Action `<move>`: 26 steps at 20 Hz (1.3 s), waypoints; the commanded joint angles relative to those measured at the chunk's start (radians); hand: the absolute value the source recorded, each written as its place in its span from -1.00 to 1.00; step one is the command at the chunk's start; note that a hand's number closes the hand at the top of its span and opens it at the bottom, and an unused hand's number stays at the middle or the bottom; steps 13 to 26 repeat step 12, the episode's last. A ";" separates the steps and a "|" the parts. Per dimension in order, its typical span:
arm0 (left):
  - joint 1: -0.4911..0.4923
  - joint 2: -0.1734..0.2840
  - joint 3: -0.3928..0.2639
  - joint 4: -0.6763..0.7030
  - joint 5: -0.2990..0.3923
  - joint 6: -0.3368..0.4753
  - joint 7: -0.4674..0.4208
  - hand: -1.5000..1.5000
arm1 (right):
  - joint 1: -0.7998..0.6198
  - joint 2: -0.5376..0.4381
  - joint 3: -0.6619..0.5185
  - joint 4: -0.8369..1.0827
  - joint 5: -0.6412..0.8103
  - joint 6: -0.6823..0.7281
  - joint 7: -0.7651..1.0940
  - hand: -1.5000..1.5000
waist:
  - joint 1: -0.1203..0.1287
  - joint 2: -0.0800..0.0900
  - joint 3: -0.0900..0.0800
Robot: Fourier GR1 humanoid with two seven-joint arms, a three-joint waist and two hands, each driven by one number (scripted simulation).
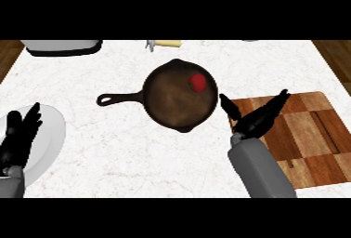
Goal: Pick the tomato from the cutting board and place it in the pan
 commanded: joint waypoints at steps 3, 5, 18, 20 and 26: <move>0.041 0.013 0.024 -0.008 0.008 0.001 -0.014 0.00 | 0.279 0.001 0.143 -0.265 0.039 -0.003 0.025 -1.00 | -0.021 0.000 -0.001; 0.041 0.005 0.025 -0.004 0.017 -0.004 -0.020 0.00 | 0.380 0.001 0.190 -0.349 0.068 0.000 0.017 -1.00 | -0.031 0.002 -0.002; 0.041 0.025 0.035 -0.042 0.019 -0.009 0.013 0.00 | 0.757 0.001 0.296 -0.715 0.194 0.079 -0.023 -1.00 | -0.038 0.012 -0.002; 0.041 0.025 0.035 -0.042 0.019 -0.009 0.013 0.00 | 0.757 0.001 0.296 -0.715 0.194 0.079 -0.023 -1.00 | -0.038 0.012 -0.002; 0.041 0.025 0.035 -0.042 0.019 -0.009 0.013 0.00 | 0.757 0.001 0.296 -0.715 0.194 0.079 -0.023 -1.00 | -0.038 0.012 -0.002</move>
